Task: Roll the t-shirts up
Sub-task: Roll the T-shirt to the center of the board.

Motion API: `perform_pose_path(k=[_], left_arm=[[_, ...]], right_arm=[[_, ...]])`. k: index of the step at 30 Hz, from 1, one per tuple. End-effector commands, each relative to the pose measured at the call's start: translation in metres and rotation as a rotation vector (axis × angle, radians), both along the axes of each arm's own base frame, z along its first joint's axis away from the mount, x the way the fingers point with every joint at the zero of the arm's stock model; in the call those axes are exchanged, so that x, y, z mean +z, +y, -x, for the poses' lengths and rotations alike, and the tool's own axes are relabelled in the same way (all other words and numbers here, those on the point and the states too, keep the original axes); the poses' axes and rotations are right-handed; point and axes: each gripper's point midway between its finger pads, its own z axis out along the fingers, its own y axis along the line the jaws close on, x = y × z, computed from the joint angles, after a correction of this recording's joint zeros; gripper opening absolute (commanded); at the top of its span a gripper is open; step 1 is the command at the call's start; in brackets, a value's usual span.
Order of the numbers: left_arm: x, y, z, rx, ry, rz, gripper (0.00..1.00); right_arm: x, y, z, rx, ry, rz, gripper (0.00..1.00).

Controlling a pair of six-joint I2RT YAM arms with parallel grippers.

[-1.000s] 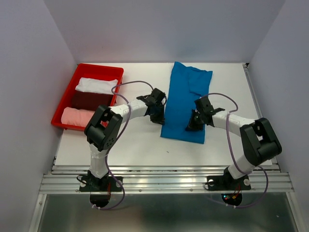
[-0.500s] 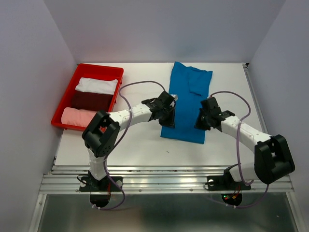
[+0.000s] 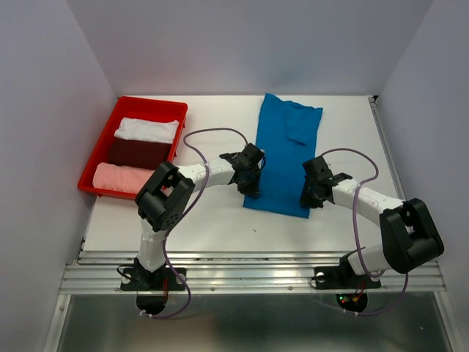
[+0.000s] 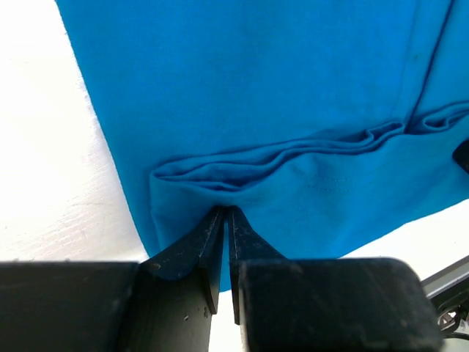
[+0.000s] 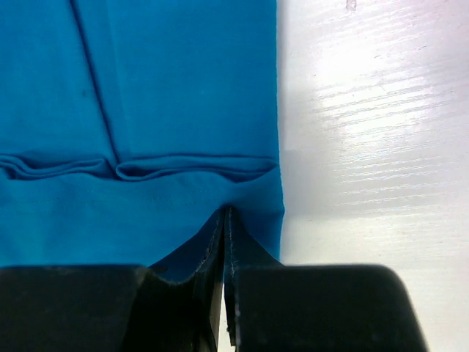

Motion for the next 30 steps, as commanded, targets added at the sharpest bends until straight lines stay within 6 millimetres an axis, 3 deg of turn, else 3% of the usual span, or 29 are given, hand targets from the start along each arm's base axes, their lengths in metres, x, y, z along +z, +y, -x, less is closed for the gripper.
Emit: perform_pose_path(k=[1,7,11,17,18,19,21,26,28,30], left_arm=[[-0.003,0.032,-0.003,0.036,-0.027,-0.104,0.2],[0.01,0.038,-0.006,0.045,-0.05,-0.101,0.2],[0.029,0.038,-0.007,0.037,-0.082,-0.081,0.2],[0.069,0.045,-0.01,0.08,-0.146,-0.005,0.27],[0.067,0.048,-0.008,0.088,-0.137,0.001,0.29],[0.07,0.053,-0.009,0.099,-0.133,0.018,0.34],[0.06,0.063,-0.004,0.11,-0.108,0.009,0.4],[0.045,0.07,0.012,0.11,-0.049,0.048,0.65],[0.042,0.069,0.02,0.101,-0.032,0.091,0.68],[0.04,0.07,0.022,0.117,-0.028,0.113,0.74]], right_arm=[[0.006,-0.004,-0.005,0.0,-0.031,0.032,0.07],[0.003,-0.007,-0.005,0.014,-0.017,0.053,0.06],[0.005,-0.004,-0.006,0.02,-0.016,0.044,0.06],[0.043,-0.004,-0.014,-0.011,-0.123,0.01,0.09],[0.048,-0.004,-0.013,-0.017,-0.141,-0.001,0.1],[0.046,-0.005,-0.007,-0.02,-0.128,-0.008,0.19],[0.046,-0.005,-0.001,-0.023,-0.125,-0.038,0.28],[0.034,-0.002,0.017,-0.076,-0.1,-0.125,0.35],[0.027,0.001,0.027,-0.11,-0.093,-0.178,0.36],[0.038,0.01,0.026,-0.142,-0.155,-0.278,0.38]])
